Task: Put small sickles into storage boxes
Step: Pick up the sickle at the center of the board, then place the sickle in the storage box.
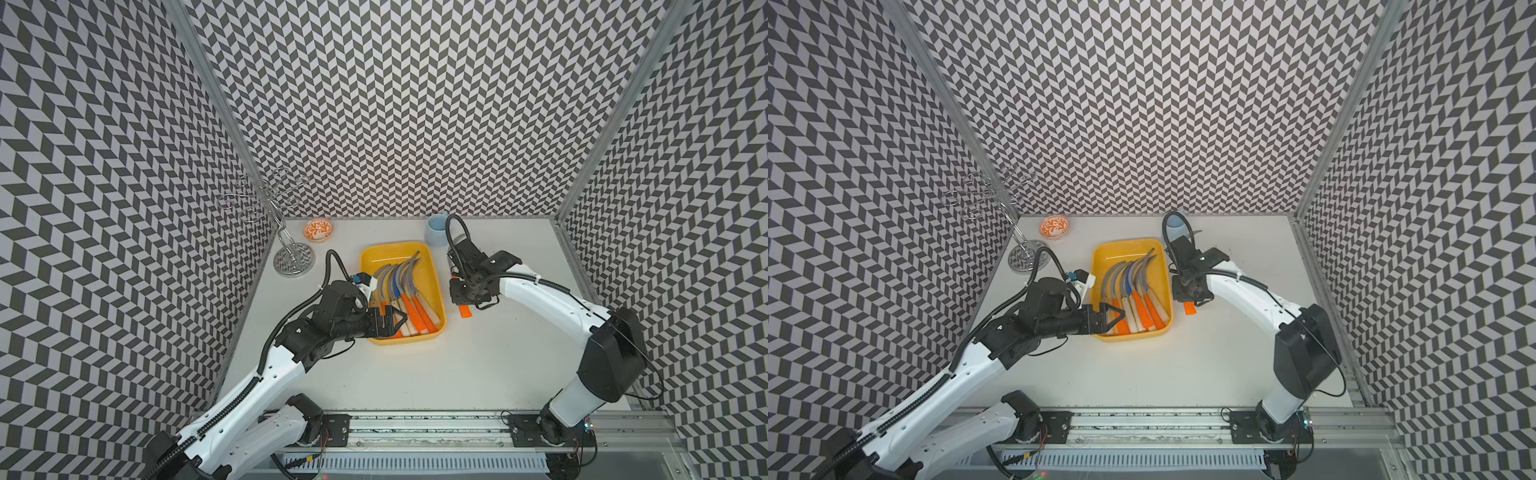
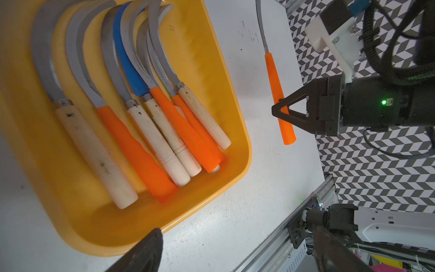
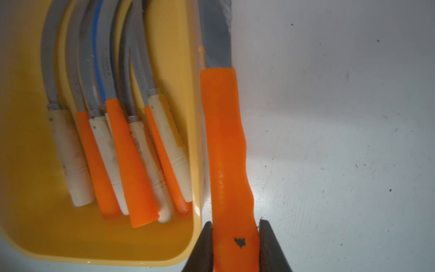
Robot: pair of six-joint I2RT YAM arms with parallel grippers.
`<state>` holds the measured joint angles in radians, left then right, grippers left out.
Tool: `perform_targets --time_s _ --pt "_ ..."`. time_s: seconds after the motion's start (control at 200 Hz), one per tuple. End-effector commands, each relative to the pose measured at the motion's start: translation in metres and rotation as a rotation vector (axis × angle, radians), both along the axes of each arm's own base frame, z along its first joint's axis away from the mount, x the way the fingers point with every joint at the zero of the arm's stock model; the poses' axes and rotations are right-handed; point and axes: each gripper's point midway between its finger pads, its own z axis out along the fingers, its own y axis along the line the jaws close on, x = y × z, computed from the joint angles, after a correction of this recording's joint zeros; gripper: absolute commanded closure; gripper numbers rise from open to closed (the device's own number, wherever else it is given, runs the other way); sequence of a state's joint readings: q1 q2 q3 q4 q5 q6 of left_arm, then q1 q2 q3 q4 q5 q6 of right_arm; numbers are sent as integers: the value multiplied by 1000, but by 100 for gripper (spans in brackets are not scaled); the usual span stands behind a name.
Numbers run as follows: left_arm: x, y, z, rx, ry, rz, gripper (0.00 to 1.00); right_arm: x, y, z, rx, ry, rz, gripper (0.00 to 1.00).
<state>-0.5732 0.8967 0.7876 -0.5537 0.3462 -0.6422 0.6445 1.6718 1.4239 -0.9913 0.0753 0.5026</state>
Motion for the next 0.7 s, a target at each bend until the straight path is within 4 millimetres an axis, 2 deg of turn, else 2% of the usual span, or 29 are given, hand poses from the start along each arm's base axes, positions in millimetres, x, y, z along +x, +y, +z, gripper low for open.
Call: perform_targets --time_s 0.0,0.11,0.265,0.521,0.696 --pt "0 15 9 4 -28 28 0 0 24 8 3 -4 36 100" --pt "0 28 6 -12 -25 76 0 1 52 13 9 -13 94 100" --pt "-6 42 -3 -33 -2 129 0 0 87 8 17 -4 162 100" --pt "-21 57 -18 -64 46 200 0 -6 134 -17 33 34 248 100" --pt "-32 65 -27 -74 65 232 0 -16 159 -39 34 61 295 100"
